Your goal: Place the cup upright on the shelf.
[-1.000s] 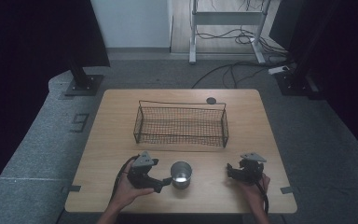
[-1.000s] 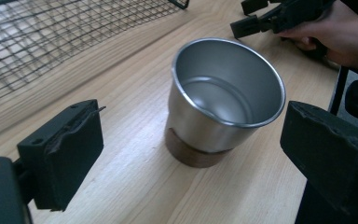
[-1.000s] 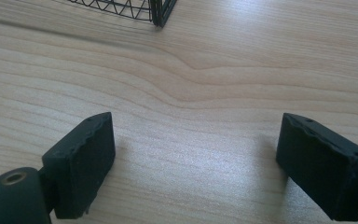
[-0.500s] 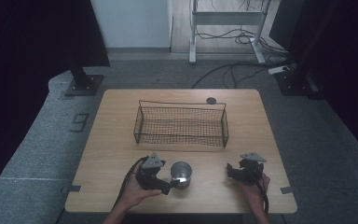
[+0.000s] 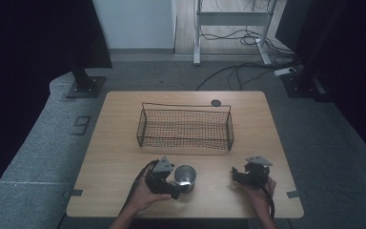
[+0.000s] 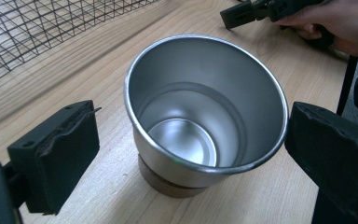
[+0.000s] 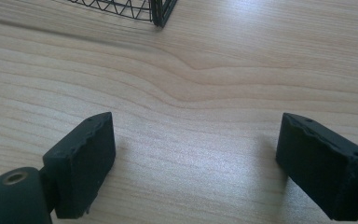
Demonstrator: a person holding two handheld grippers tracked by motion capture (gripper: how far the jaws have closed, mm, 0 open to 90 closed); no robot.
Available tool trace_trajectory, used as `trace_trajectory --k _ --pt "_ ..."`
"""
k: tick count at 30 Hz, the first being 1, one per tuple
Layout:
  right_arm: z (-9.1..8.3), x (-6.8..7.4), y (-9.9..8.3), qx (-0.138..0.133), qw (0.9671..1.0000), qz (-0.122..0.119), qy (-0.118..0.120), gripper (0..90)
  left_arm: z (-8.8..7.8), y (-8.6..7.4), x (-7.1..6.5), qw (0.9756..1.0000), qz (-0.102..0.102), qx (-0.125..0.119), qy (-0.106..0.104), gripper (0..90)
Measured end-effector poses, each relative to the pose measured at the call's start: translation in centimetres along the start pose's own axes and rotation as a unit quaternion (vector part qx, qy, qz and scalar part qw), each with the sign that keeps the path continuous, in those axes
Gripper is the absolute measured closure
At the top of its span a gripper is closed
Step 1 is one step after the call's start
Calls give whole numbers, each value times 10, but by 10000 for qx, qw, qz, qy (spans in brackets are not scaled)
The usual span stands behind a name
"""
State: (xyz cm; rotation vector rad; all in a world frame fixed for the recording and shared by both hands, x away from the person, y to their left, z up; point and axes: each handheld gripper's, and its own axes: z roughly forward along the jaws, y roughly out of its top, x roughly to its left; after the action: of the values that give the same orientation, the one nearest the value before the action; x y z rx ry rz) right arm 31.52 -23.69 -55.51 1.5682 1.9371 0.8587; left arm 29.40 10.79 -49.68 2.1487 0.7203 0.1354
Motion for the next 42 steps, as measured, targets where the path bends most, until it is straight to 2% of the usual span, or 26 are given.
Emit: trace_trajectory --k 14,22,29,36,42 --pt "0 0 0 0 10000 -1 0 117 16 3 -4 9999 66 107 23 42" --pt "0 0 0 -2 10000 0 1 117 22 2 -7 9998 155 50 99 127" --pt "0 0 0 -2 10000 -1 1 117 21 3 -9 9996 230 25 171 144" --pt "0 0 0 -3 10000 -3 5 119 18 3 -8 9997 229 14 85 149" --pt "0 0 0 -2 10000 -3 4 119 7 6 -4 9997 175 -153 -6 149"
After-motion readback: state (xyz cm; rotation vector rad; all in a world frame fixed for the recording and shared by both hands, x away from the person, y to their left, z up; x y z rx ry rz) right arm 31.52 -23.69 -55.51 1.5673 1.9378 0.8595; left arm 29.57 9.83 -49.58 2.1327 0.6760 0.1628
